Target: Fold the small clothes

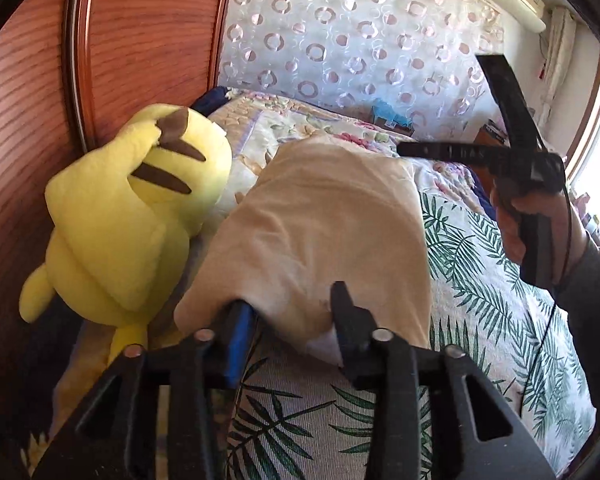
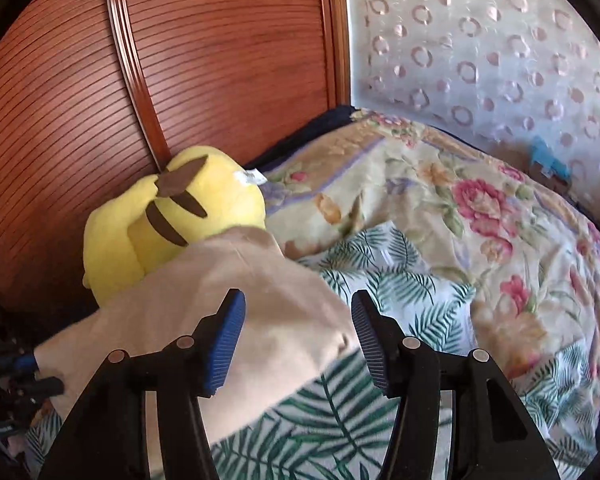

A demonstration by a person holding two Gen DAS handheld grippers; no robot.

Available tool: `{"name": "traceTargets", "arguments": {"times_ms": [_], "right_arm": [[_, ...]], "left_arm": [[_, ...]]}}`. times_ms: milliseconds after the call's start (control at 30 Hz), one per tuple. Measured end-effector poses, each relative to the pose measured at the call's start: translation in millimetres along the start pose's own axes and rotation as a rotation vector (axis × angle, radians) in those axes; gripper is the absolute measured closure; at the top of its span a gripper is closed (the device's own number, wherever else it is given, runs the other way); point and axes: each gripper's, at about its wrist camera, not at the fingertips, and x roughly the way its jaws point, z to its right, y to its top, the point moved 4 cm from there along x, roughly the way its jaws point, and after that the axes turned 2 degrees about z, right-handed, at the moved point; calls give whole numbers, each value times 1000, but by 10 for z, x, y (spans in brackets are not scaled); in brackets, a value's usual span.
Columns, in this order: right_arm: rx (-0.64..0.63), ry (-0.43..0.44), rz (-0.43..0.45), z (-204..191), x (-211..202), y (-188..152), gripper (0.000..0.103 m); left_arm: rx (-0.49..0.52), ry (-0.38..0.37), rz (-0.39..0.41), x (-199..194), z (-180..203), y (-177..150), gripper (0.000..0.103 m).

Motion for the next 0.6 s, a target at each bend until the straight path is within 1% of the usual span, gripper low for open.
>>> {"name": "traceTargets", "arguments": {"times_ms": [67, 100, 167, 200, 300, 500, 600], "right_arm": [[19, -2, 6, 19, -39, -70, 46], [32, 2, 11, 42, -133, -93, 46], [49, -2, 25, 49, -294, -141, 46], [52, -5, 34, 33, -398, -156, 46], [63, -7, 56, 12, -681, -259, 46], [67, -35, 106, -78, -1245, -580, 46], [70, -63, 129, -143, -1564, -775, 46]], "left_arm": [[25, 9, 13, -45, 32, 17, 55], [36, 13, 18, -59, 50, 22, 51], [75, 15, 38, -126, 140, 32, 31], [89, 15, 61, -179, 190, 40, 20], [113, 29, 99, -295, 302, 88, 20], [170, 9, 124, -470, 581, 97, 20], [182, -19, 138, -571, 723, 64, 20]]}}
